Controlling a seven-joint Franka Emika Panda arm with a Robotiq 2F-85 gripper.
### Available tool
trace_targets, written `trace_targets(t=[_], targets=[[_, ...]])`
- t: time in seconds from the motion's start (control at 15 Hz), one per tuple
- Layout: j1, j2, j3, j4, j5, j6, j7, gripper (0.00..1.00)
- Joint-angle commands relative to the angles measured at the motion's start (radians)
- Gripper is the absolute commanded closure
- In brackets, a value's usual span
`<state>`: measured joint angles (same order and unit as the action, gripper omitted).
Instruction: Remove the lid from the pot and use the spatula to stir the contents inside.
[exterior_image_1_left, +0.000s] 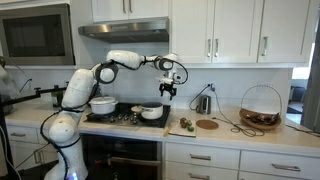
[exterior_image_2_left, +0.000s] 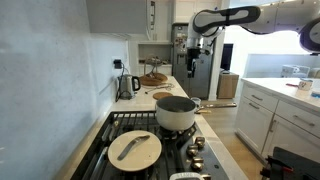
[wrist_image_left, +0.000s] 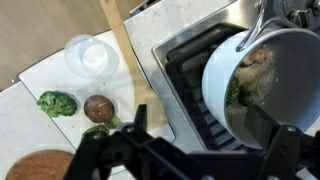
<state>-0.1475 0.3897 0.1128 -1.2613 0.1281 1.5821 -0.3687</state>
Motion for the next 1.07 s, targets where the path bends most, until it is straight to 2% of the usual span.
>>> trace_targets(t=[0.0,0.33,0.4,0.47,1.0], targets=[[-0.038,-0.176,-0.017,-0.243,0.033,0.069,-0.007,0.0],[-0.016,-0.349,-0.108,-0.47,-0.017,0.059,-0.042,0.0],[-0.005,-0.24,-0.111,-0.321,0.006,0.024,-0.026,0.0],[-0.004,-0.261,-0.121,-0.349,0.004,0.025,-0.026,0.0],[0.013,-0.22,-0.122,-0.325,-0.004,0.033,-0.012,0.0]])
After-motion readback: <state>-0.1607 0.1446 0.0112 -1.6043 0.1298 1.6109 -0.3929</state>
